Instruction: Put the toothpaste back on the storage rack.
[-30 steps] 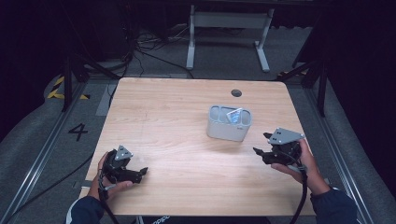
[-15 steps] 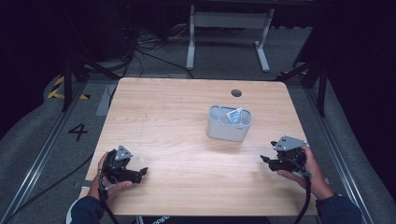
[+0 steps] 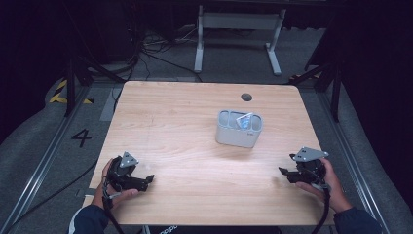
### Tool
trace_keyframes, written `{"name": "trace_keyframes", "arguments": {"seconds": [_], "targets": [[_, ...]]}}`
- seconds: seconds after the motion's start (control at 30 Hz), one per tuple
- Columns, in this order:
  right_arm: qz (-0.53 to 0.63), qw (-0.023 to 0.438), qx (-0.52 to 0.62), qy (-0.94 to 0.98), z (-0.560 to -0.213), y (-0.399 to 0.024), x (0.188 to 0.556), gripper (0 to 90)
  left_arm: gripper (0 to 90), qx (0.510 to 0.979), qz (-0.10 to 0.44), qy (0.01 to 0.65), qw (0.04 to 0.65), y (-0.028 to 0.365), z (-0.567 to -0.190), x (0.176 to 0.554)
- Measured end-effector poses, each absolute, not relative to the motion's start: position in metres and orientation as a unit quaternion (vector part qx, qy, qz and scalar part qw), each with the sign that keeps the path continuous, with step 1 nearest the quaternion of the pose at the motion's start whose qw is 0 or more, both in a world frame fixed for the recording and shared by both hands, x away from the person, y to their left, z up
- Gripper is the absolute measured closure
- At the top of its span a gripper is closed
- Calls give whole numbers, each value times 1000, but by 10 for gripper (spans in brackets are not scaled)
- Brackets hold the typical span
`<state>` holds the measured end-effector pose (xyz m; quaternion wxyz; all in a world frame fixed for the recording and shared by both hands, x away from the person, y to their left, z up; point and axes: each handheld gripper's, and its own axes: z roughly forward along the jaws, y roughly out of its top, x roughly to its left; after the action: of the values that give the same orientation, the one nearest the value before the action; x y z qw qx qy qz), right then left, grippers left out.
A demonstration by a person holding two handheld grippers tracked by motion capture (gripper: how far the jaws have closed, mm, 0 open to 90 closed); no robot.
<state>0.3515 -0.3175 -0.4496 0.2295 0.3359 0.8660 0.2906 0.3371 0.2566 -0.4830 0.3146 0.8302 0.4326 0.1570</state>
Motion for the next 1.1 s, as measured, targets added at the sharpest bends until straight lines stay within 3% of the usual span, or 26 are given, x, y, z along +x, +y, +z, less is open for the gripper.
{"name": "trace_keyframes", "arguments": {"seconds": [0.77, 1.1], "targets": [[369, 177, 405, 818, -485, -364, 332, 313, 3, 832, 155, 428, 316, 256, -483, 339], [370, 185, 418, 809, -486, -370, 329, 294, 3, 833, 156, 428, 314, 255, -483, 339]]}}
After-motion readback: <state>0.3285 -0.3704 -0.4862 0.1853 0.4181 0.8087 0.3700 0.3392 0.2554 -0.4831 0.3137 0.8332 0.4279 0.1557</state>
